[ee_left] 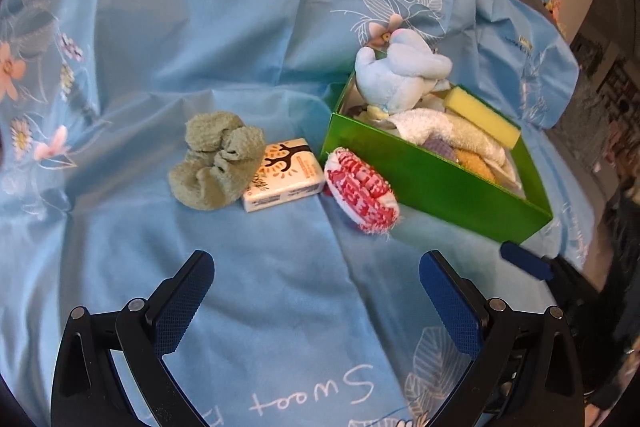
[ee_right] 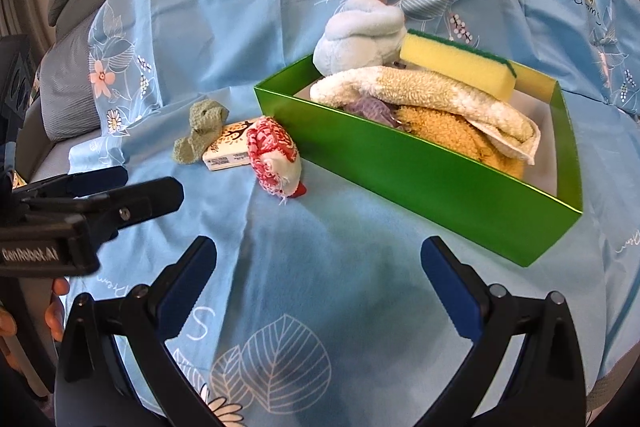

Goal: Organize soft objects
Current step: 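Move the left tool to the red-white patterned pouch, then grasp the red-white pouch with the left gripper and lift it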

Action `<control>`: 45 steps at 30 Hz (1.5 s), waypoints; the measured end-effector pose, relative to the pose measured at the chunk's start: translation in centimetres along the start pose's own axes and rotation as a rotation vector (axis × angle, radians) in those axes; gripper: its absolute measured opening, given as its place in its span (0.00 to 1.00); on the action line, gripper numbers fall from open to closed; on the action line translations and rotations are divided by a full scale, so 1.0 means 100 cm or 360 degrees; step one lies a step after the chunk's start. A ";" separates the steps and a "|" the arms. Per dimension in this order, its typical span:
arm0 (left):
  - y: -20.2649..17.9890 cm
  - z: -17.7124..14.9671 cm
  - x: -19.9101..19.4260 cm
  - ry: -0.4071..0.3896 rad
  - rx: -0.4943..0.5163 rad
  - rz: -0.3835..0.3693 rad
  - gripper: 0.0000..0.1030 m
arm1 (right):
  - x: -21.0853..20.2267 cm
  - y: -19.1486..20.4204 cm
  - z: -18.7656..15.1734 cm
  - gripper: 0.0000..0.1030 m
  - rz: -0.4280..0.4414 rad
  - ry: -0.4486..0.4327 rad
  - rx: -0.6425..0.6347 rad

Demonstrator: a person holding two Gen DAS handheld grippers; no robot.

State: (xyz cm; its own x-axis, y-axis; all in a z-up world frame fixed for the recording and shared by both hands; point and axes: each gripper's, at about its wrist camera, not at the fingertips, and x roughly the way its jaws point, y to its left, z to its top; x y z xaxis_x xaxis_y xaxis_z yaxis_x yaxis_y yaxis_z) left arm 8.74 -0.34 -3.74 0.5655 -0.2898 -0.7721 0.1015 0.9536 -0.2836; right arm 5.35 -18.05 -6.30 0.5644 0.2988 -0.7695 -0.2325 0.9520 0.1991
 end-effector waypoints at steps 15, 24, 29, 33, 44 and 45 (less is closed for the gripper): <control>0.007 0.030 0.051 0.0095 -0.0095 -0.0351 0.99 | 0.039 0.014 0.014 0.96 0.0084 0.0019 -0.0078; 0.002 0.041 0.072 0.0138 -0.0101 -0.0397 0.78 | 0.072 0.019 0.033 0.69 0.0163 0.0024 -0.0085; 0.007 0.041 0.081 0.0183 -0.0133 -0.0433 0.54 | 0.084 0.020 0.036 0.54 0.0198 0.0044 -0.0087; 0.005 0.039 0.082 0.0188 -0.0117 -0.0439 0.45 | 0.088 0.024 0.035 0.34 0.0224 0.0064 -0.0112; -0.007 0.029 0.046 0.0120 -0.0055 -0.0455 0.40 | 0.058 0.031 0.030 0.30 0.0253 -0.0008 -0.0160; -0.009 0.028 0.040 0.0107 -0.0039 -0.0450 0.40 | 0.055 0.031 0.030 0.30 0.0255 -0.0016 -0.0164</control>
State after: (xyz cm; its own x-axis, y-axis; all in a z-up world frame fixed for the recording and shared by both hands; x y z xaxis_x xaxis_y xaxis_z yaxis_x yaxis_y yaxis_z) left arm 13.15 -2.13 -4.98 0.4622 -0.5496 -0.6960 0.2275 0.8320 -0.5059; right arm 10.08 -13.22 -8.06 0.5215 0.4472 -0.7267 -0.3996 0.8805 0.2551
